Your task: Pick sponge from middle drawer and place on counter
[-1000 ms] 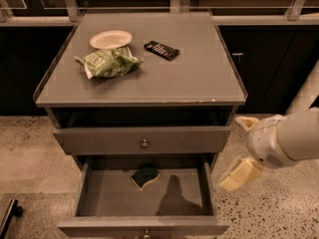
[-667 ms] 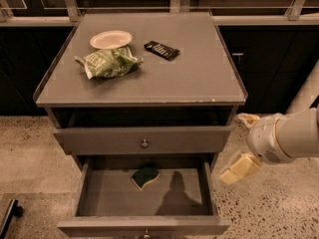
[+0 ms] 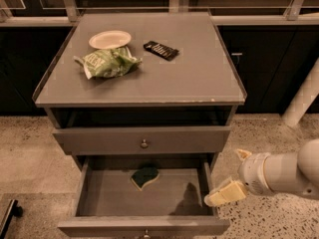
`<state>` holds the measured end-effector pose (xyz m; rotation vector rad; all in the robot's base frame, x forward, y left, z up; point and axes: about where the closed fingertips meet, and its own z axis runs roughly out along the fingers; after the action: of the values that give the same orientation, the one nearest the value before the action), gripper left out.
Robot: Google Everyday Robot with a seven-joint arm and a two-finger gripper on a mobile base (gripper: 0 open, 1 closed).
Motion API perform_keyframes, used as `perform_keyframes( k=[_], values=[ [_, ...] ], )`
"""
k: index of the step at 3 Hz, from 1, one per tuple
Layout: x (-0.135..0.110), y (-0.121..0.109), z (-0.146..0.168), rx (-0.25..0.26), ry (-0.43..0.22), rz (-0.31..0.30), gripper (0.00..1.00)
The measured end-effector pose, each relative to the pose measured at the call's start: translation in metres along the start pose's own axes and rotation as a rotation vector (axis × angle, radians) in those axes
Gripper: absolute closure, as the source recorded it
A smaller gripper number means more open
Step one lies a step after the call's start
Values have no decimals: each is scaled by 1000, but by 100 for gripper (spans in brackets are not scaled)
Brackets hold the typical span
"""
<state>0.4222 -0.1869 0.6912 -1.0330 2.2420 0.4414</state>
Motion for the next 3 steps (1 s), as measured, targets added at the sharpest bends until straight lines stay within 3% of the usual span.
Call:
perform_keyframes(
  k=[1, 2, 3],
  values=[
    [34, -5, 73, -48, -62, 73, 0],
    [55, 0, 97, -92, -63, 120, 0],
    [54, 0, 97, -92, -63, 120, 0]
  ],
)
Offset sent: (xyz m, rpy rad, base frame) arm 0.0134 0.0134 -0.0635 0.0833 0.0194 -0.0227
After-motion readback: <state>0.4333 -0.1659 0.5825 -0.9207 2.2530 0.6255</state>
